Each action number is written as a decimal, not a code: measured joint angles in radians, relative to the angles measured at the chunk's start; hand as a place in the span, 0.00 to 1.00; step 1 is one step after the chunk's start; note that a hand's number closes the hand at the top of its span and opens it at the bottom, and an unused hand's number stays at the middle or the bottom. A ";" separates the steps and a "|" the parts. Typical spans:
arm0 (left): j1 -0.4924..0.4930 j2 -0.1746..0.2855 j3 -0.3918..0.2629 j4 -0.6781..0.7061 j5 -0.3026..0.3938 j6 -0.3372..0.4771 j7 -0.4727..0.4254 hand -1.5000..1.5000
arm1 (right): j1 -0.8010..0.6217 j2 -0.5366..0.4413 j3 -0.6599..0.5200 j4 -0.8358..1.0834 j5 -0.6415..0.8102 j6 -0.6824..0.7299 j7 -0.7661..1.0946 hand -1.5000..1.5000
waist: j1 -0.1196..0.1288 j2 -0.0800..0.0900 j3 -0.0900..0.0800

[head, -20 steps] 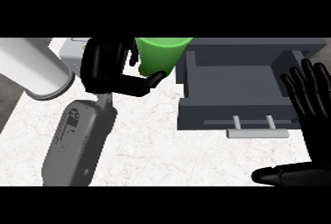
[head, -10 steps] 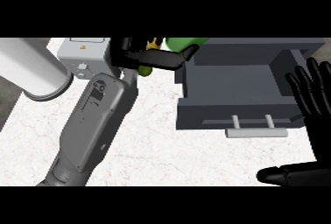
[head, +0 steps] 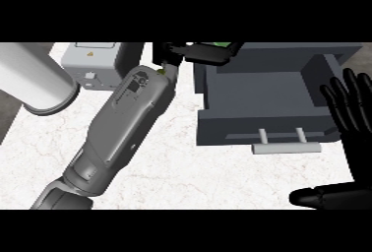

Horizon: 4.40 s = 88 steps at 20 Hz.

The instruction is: Pick up the cup, place it into the drawer and close the drawer

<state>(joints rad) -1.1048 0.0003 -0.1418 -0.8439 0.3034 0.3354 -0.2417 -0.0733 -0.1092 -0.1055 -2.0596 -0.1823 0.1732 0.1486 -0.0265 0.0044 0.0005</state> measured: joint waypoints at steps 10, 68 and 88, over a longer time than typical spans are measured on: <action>-0.128 0.000 -0.107 0.272 0.146 0.037 -0.092 1.00 | -0.014 0.002 0.008 0.001 0.000 0.003 -0.003 0.00 | -0.023 0.006 0.000; 0.439 0.385 -0.242 -0.410 0.504 0.062 -0.063 0.00 | 0.048 -0.147 0.083 0.030 0.203 0.195 -0.027 1.00 | 0.057 -0.012 -0.001; 0.891 0.567 -0.049 -0.624 0.552 -0.237 -0.111 0.00 | -0.166 -0.151 0.332 0.614 0.894 -0.024 -0.342 0.00 | 0.045 -0.003 0.000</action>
<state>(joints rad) -0.2141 0.5676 -0.1908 -1.4681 0.8554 0.0981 -0.3527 -0.2394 -0.2598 0.2264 -1.4456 0.7114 0.1495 -0.1936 0.0181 0.0018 0.0001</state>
